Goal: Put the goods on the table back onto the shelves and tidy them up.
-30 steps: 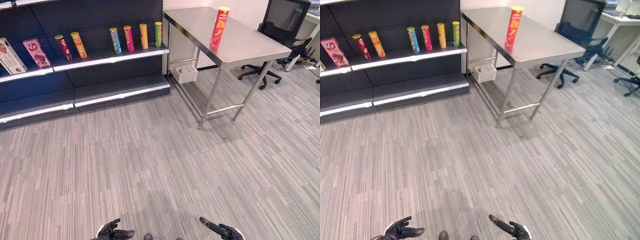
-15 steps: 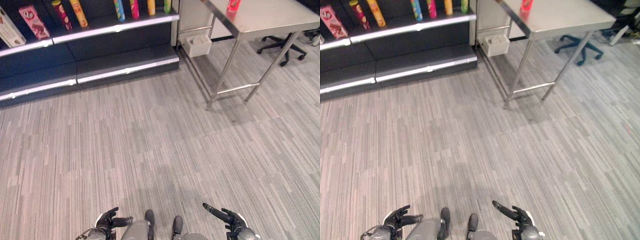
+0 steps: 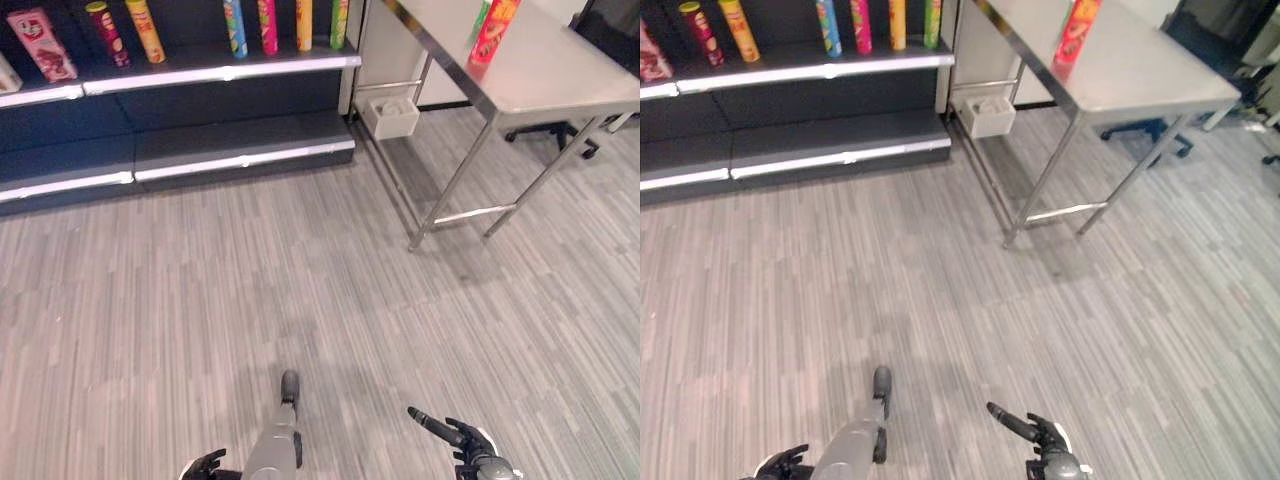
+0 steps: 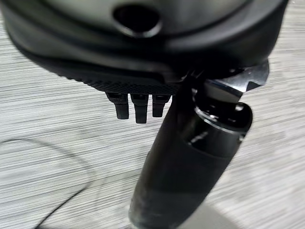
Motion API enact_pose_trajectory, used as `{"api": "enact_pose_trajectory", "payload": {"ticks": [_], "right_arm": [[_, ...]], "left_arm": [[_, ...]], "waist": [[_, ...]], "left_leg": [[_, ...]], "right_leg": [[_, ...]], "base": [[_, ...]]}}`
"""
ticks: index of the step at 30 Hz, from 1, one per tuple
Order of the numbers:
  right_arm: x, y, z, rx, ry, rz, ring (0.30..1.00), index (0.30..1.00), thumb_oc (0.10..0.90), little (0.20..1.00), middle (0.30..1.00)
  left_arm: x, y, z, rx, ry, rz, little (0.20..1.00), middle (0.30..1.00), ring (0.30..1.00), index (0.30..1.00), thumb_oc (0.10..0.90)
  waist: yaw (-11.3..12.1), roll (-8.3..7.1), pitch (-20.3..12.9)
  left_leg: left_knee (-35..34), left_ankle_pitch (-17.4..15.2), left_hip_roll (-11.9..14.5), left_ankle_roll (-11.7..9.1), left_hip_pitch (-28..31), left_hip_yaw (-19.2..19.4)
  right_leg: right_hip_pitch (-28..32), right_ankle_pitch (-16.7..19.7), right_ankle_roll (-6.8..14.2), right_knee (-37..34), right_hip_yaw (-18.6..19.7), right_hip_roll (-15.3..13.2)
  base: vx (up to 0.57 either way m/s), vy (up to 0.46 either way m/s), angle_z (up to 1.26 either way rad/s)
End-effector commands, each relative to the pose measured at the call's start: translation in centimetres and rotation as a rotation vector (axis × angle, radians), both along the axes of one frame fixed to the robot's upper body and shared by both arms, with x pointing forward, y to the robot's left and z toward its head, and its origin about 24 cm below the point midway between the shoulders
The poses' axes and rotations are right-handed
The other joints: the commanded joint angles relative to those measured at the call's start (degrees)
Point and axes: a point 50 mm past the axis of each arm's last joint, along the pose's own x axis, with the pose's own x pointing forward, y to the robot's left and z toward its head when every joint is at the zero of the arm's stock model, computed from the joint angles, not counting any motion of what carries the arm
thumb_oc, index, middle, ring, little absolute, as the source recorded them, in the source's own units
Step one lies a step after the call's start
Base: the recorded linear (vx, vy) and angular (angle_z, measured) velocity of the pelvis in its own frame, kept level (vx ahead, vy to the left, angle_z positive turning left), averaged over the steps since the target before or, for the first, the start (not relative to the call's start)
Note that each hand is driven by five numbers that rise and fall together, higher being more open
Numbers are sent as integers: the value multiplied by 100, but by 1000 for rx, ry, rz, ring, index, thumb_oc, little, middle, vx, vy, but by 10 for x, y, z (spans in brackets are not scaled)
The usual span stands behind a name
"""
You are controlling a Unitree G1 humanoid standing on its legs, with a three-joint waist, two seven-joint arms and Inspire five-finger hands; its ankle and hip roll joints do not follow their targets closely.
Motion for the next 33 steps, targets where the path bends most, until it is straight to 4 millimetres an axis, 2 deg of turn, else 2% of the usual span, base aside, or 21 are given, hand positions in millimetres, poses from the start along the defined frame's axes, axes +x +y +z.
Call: {"api": "enact_pose_trajectory", "payload": {"ticks": [1,2,3,5,6,7,8,9,10,11,12,15,16,17,20,24,25,27,28,31,33], "right_arm": [[16,-8,14,-39,-103,49,900,900,800,900,900],[17,-9,14,-36,-105,41,900,900,800,900,900],[18,-10,15,-37,-110,31,900,900,800,900,900],[22,-12,18,-40,-128,6,900,900,800,900,900],[21,-13,17,-43,-126,-1,900,900,800,900,900],[21,-13,17,-43,-126,-1,900,900,800,900,900],[17,-13,16,-44,-124,-26,900,900,800,900,900],[17,-13,16,-44,-124,-25,900,900,800,900,900],[16,-14,16,-46,-123,-38,900,900,800,900,900],[13,-19,15,-62,-113,-61,900,900,800,900,900],[11,-21,15,-68,-104,-66,900,900,800,900,900],[3,-23,11,-68,-79,-108,900,900,800,900,900],[3,-23,11,-68,-79,-108,900,900,800,900,900],[-4,-22,8,-58,-64,-134,900,900,800,900,900],[-11,-19,3,-47,-33,-139,900,900,800,900,900],[-23,-16,-2,-41,10,-128,900,900,800,900,900],[-28,-18,-4,-40,25,-127,900,900,800,900,900],[-31,-20,-4,-43,36,-124,900,900,800,900,900],[-31,-20,-4,-43,36,-124,900,900,800,900,900],[-28,-23,-1,-49,22,-114,900,900,800,900,900],[-23,-26,1,-61,16,-86,900,900,800,900,900]], "left_arm": [[8,7,5,40,-42,-40,900,900,900,900,800],[12,9,7,52,-52,-51,900,900,900,900,800],[19,10,10,73,-63,-81,900,900,900,900,800],[31,15,15,127,-80,-126,900,900,900,900,800],[34,18,18,161,-80,-157,900,900,900,900,800],[34,18,18,161,-80,-157,900,900,900,900,800],[45,22,24,204,-116,-172,900,900,900,900,800],[45,23,24,204,-116,-172,900,900,900,900,800],[49,24,27,219,-135,-171,900,900,900,900,800],[54,28,31,255,-148,-186,900,900,900,900,800],[56,30,33,269,-156,-189,900,900,900,900,800],[70,27,39,275,-203,-192,900,900,900,900,800],[70,27,39,275,-203,-192,900,900,900,900,800],[83,21,45,258,-260,-192,900,900,900,900,800],[92,9,47,194,-319,-170,900,900,900,900,800],[92,-6,44,124,-336,-167,900,900,900,900,800],[90,-16,41,79,-335,-170,900,900,900,900,800],[87,-21,38,51,-331,-167,900,900,900,900,800],[86,-22,38,51,-331,-167,900,900,900,900,800],[80,-24,34,41,-306,-188,900,900,900,900,800],[71,-23,27,25,-268,-149,900,900,900,900,800]], "waist": [[101,135,-401],[59,122,-344],[-16,130,-260],[-193,259,-72],[-258,412,-33],[-257,399,-21],[-353,570,37],[-380,555,54],[-429,567,104],[-506,598,149],[-534,588,169],[-682,505,227],[-682,510,234],[-812,452,275],[-896,399,276],[-918,280,145],[-997,313,63],[-1048,376,-10],[-1051,384,-10],[-1101,483,-88],[-1057,558,-98]], "left_leg": [[-64,-292,211,-348,181,24],[-27,-429,115,-254,311,60],[32,-572,36,-154,423,90],[24,-749,-16,19,717,142],[-57,-841,52,48,913,185],[-66,-838,35,51,926,189],[-211,-1001,107,47,1252,238],[-207,-1005,87,47,1268,215],[-226,-1078,75,24,1383,220],[-258,-1228,91,-38,1575,234],[-259,-1279,99,-74,1639,235],[-269,-1523,34,-224,1955,142],[-269,-1526,40,-226,1965,141],[-269,-1662,38,-316,2152,112],[-269,-1807,62,-395,2365,57],[-269,-2036,12,-438,2628,6],[-269,-2107,173,-516,2792,-78],[-269,-2126,322,-570,2894,-141],[-269,-2129,330,-573,2898,-144],[-154,-2099,588,-696,2948,-207],[484,-1950,817,-820,2762,-284]], "right_leg": [[-354,270,555,1093,-39,-69],[-634,553,681,1706,-51,-201],[-917,1011,769,2332,-39,-314],[-1487,1777,768,3524,-117,-494],[-1740,1885,739,3890,-262,-526],[-1747,1864,743,3925,-254,-545],[-2139,1774,709,4027,-759,-919],[-2112,1749,711,4045,-783,-943],[-2240,1595,679,3834,-1014,-1091],[-2303,1399,655,3003,-1449,-1246],[-2335,1415,677,2520,-1576,-1265],[-2500,1756,876,820,-1594,-1054],[-2481,1766,875,799,-1600,-1044],[-2754,2137,1052,169,-1467,-969],[-2998,2352,1163,-68,-1356,-970],[-2809,2458,1124,-69,-1487,-1024],[-2656,2483,1074,-58,-1472,-930],[-2604,2405,998,28,-1411,-828],[-2598,2402,996,28,-1417,-821],[-2522,2115,799,132,-1352,-578],[-2293,1845,577,44,-1365,-278]], "base": [[250,254,-48],[292,344,-36],[135,266,-12],[109,270,13],[77,184,34],[227,212,26],[177,116,14],[269,138,3],[278,-11,-3],[346,-41,-19],[355,-109,-21],[260,-122,4],[297,-123,31],[205,-81,41],[329,-150,29],[244,-126,13],[428,-262,19],[305,-198,39],[176,-139,30],[228,-220,1],[260,-293,5]]}}
